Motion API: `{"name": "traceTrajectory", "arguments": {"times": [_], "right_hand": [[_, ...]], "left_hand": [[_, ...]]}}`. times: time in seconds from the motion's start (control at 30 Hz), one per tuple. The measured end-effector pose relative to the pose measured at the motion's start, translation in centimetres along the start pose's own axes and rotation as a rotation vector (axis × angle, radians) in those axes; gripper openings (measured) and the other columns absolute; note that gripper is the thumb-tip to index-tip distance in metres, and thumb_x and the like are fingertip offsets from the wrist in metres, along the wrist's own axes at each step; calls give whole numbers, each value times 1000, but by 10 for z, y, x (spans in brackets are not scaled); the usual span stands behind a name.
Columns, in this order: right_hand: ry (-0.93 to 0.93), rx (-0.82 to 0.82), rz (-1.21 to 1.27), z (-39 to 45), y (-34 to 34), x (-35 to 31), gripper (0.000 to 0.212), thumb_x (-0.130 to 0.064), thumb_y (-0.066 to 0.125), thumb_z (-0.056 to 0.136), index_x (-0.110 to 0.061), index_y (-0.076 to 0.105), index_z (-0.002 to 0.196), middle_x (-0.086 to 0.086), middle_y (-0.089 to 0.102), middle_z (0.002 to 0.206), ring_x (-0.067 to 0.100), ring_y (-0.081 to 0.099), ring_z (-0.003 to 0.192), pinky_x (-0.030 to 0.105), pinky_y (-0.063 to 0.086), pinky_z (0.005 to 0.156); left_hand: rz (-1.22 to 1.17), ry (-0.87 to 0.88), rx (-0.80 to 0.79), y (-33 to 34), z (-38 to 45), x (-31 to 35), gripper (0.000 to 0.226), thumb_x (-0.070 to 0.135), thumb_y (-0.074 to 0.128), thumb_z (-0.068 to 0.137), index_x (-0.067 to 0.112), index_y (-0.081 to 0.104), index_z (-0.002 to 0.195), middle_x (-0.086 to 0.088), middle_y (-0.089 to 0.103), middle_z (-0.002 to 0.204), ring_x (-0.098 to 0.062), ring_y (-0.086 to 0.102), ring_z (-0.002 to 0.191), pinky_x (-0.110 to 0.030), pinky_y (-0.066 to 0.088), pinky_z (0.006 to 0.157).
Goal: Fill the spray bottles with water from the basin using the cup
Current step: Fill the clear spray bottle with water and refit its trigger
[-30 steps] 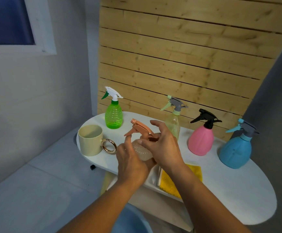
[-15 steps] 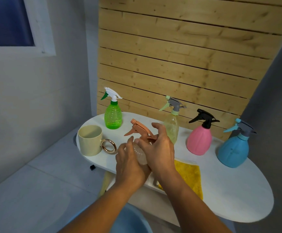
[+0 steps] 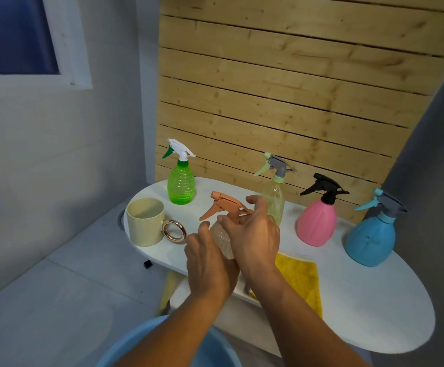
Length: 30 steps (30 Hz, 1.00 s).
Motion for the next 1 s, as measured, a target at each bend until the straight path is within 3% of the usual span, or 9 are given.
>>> {"name": "traceTrajectory", "arguments": {"times": [0.13,0.27,0.4,0.5,0.63,0.77,0.87,0.93,1.0], "right_hand": [[26,19,-37,0,5,-2,64,-55,76,73,-34,45,125,-10,72,93,22,60,107,40,45,94],[62,9,25,-4,5,-3,71,-56,76,74,-35,43,134,-12,71,99,22,56,114,42,42,99],[61,-74,241,-10,0,3,84,-38,77,82,-41,31,152,-17,63,112,12,55,121,43,43,108],[99,-124,345,-9,-3,4,86,-28,80,83,-45,30,152,-14,71,102,3,64,106,39,50,101],[94,-73,204,-2,-3,-5,86,-31,87,74,-41,36,143,-13,73,94,15,66,105,44,50,99],[50,-168,100,4,-8,-1,69,-41,85,74,-34,51,134,-12,71,103,16,64,108,43,50,97],[-79,-302,84,16,-16,0,36,-46,74,82,-31,69,114,-12,70,105,8,64,101,40,53,92],[-179,-381,-27,29,-27,-8,11,-40,69,87,-31,74,91,-12,72,82,7,64,85,36,48,81],[-234,-426,-182,45,-40,-19,11,-43,73,84,-32,76,82,-9,71,76,11,61,81,32,40,76]], "left_hand": [[-70,35,-107,-2,5,-6,84,50,78,78,31,35,148,5,49,139,-26,45,132,-41,49,107],[-282,47,-127,-4,5,-7,68,16,77,81,22,43,139,-5,63,126,-22,63,111,-42,55,97],[-425,6,-227,-8,8,-3,76,57,78,51,41,46,117,3,63,122,-24,67,111,-55,59,94],[-386,6,-262,-8,10,-5,87,58,79,48,46,39,124,11,61,122,-16,66,111,-45,61,91],[-331,73,-206,-7,7,-9,85,35,81,69,22,39,142,0,61,124,-21,62,111,-30,50,93],[-330,80,-203,-5,9,-14,89,30,89,67,22,42,141,2,60,125,-18,62,113,-22,47,89],[-360,63,-227,-6,13,-16,96,38,84,59,22,42,145,8,52,131,-10,51,119,-8,39,88],[-405,37,-241,-2,20,-18,71,23,89,67,24,56,130,15,61,119,-13,54,116,-8,44,84],[-435,13,-259,-2,29,-16,51,3,91,70,32,63,103,18,70,98,-18,65,103,-22,57,75]]}}
Point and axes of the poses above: each hand's wrist, its own z-axis towards the middle knuckle, its own y-axis out of the palm, x = y × z, the point moved 1 cm from there along z, towards the middle knuckle
